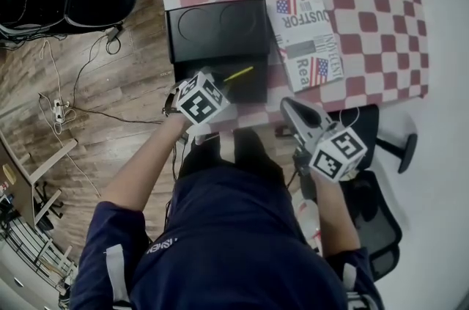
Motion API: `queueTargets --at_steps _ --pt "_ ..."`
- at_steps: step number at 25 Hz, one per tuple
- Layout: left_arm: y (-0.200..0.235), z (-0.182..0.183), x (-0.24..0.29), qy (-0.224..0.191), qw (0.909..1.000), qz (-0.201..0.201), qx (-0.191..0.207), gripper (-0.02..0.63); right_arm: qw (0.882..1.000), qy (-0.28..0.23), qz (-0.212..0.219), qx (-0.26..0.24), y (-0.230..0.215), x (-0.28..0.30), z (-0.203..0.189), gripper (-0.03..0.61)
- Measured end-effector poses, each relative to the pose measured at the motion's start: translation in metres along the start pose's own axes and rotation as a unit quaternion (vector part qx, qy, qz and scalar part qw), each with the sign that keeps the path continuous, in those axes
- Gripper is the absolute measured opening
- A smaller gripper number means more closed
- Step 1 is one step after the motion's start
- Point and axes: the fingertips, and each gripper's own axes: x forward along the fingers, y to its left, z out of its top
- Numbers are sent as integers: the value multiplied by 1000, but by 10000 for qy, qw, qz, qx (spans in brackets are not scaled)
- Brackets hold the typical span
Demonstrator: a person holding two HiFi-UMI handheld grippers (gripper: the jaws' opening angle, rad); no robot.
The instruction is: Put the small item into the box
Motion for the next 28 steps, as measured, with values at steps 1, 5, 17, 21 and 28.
queueTargets --at_steps 1,5,17,21,28 --pt "0 -1 1 43 10000 23 14 48 10000 -12 -5 7 0 0 0 18" --pt "-2 -1 2 84 9999 24 102 53 10000 10 -29 36 -2 -1 -1 18" --pt "-1 23 -42 -529 9984 178 99 124 9999 -87 -37 -78 9 7 16 18" --pt "0 41 -91 -1335 9908 236 3 113 9995 -196 -3 -251 20 12 30 18" --pt "4 49 -175 -2614 9644 350 -173 55 9977 -366 -35 -562 44 19 51 18"
